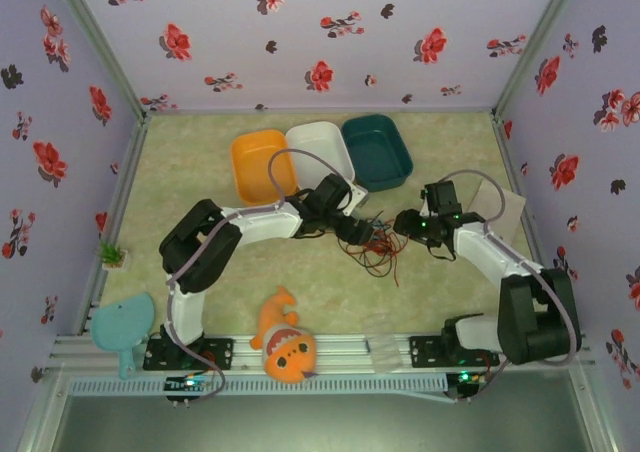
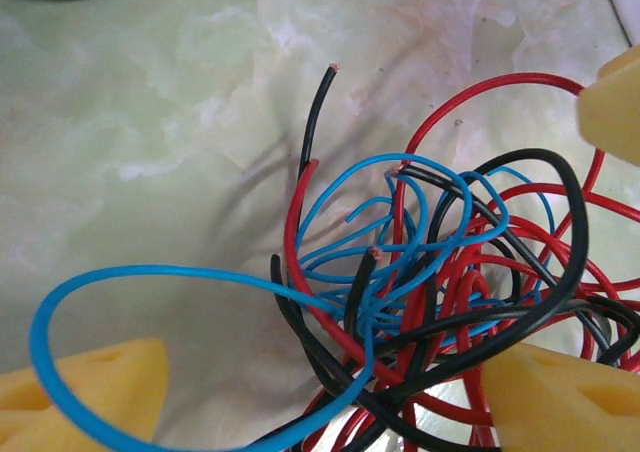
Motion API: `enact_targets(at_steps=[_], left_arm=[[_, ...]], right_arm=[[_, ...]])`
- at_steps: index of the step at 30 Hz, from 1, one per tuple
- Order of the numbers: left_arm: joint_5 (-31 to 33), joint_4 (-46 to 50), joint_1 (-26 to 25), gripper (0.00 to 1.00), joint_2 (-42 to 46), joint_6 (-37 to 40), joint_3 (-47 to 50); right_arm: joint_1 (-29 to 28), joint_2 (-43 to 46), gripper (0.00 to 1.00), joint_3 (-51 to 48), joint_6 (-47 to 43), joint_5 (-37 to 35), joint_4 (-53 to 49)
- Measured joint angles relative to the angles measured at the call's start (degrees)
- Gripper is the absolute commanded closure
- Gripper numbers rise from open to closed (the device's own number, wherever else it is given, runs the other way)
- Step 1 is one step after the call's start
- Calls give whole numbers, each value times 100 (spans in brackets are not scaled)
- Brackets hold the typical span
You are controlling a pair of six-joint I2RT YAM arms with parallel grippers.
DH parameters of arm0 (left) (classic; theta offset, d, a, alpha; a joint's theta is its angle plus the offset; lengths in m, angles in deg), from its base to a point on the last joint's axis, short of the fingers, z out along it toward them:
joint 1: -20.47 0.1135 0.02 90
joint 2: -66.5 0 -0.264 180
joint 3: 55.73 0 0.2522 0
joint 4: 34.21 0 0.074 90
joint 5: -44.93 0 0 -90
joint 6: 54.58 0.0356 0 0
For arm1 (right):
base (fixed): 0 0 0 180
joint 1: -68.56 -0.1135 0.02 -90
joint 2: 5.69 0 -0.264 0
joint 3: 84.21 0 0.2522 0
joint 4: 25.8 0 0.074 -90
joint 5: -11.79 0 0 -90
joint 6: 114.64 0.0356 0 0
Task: Untangle the cables
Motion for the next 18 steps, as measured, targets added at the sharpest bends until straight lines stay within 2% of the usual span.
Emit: enact_targets(at_steps=[2, 13, 16, 18], left_arm=[[-4, 9, 0, 32, 0, 9, -24], [-37, 87, 0, 86, 0, 44, -28], [-35, 131, 0, 97, 0, 70, -28], [-15, 138, 0, 100, 9, 68, 4]], right_arm=[[0, -127, 55, 13, 2, 63, 101], [-24, -236, 100, 11, 35, 291, 479], [-39, -192, 100, 11, 26, 297, 481], [-76, -118, 100, 11, 26, 293, 472]])
